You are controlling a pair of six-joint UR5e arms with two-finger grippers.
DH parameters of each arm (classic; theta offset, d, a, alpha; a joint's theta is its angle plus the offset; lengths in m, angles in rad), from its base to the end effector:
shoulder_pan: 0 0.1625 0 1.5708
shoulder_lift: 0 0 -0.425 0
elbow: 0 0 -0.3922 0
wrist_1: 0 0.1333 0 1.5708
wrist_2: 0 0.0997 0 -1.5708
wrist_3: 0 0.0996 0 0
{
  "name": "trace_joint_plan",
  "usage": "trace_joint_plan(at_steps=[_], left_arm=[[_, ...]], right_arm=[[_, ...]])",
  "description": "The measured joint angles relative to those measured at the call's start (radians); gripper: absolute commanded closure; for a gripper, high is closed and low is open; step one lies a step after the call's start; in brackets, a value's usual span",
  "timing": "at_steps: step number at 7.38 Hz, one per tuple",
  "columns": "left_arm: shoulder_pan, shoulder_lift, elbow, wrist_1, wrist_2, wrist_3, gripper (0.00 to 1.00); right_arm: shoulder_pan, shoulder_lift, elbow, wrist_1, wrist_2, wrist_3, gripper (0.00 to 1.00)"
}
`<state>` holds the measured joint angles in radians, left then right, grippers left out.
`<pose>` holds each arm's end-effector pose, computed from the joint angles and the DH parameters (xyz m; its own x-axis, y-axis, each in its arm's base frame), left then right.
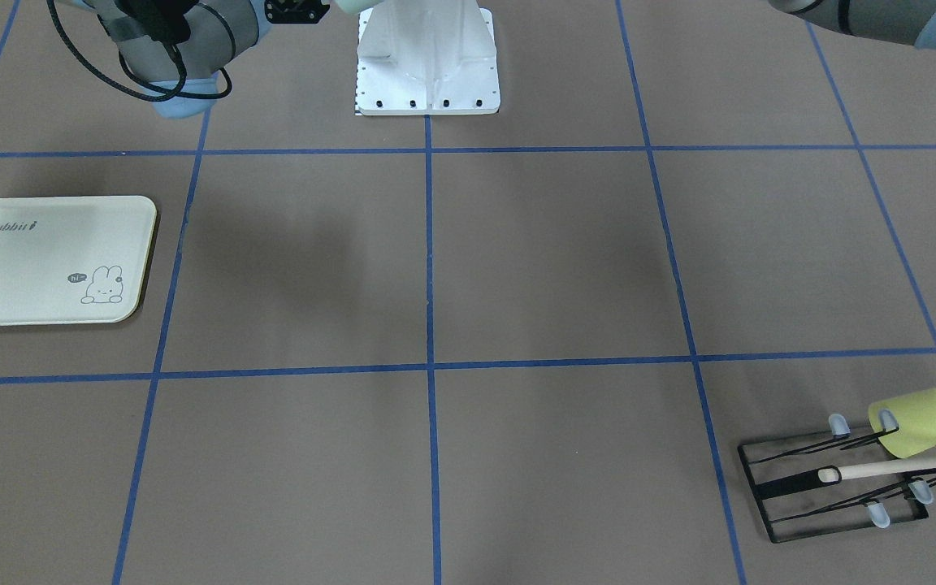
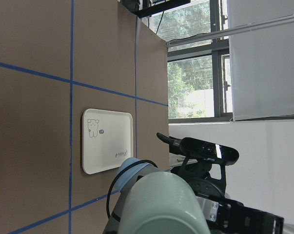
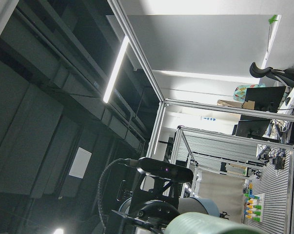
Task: Left arm grabs green cup and hands to right arm on tray
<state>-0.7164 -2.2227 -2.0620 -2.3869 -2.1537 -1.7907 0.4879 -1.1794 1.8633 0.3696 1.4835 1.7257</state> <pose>0.2952 -0.3611 0.0197 -0.3145 0.0324 -0.9487 0.0978 0.9952 0.0016 -0.3120 -0.3263 0.1720 -0.8365 -0.2699 0.4769 -0.3806 0.9123 -0.1512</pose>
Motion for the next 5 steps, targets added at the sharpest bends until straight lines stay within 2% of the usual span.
trace_joint_plan(at_steps=[1, 2, 3, 5], left_arm=[[0.000, 0.000, 0.000, 0.000, 0.000, -0.001, 0.88], [0.001, 0.000, 0.000, 0.000, 0.000, -0.003, 0.37], [0.001, -0.001, 0.000, -0.002, 0.000, -0.007, 0.00], [0.001, -0.004, -0.001, -0.004, 0.000, -0.017, 0.00]], right_arm=[[0.000, 0.001, 0.001, 0.000, 0.000, 0.000, 0.26], [-0.001, 0.001, 0.002, 0.000, 0.000, 0.000, 0.61], [-0.003, 0.001, 0.002, 0.000, 0.001, 0.000, 1.00], [-0.013, 0.001, 0.004, -0.003, 0.001, 0.001, 1.00]])
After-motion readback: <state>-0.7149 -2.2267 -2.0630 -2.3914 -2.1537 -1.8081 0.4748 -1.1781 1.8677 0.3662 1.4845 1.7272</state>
